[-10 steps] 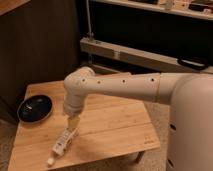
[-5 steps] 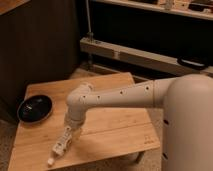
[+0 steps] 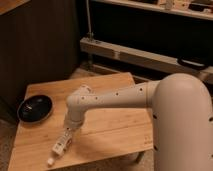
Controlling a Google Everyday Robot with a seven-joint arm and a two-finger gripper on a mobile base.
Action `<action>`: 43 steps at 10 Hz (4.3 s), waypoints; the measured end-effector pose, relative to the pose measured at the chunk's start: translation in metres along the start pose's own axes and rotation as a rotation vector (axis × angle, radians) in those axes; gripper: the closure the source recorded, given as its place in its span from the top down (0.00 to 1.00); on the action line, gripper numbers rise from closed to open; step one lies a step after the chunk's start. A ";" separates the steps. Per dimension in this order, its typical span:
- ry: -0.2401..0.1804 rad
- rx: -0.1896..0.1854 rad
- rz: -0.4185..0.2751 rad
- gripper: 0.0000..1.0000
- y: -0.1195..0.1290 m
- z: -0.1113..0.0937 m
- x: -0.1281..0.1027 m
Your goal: Place the bottle in the ceramic bowl
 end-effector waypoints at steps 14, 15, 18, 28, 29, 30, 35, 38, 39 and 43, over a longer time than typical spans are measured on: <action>-0.223 -0.011 0.314 0.00 -0.031 -0.001 0.042; -0.201 0.001 0.354 0.00 -0.048 -0.016 0.042; -0.175 0.015 0.382 0.00 -0.099 -0.036 0.037; -0.206 0.024 0.395 0.00 -0.183 -0.050 0.054; -0.196 0.020 0.389 0.00 -0.188 -0.056 0.055; -0.189 0.012 0.378 0.00 -0.195 -0.058 0.051; -0.213 -0.016 0.358 0.00 -0.219 -0.023 0.044; -0.207 -0.020 0.333 0.00 -0.239 -0.025 0.037; -0.206 -0.024 0.319 0.00 -0.246 -0.025 0.030; -0.217 -0.044 0.289 0.00 -0.261 -0.018 0.016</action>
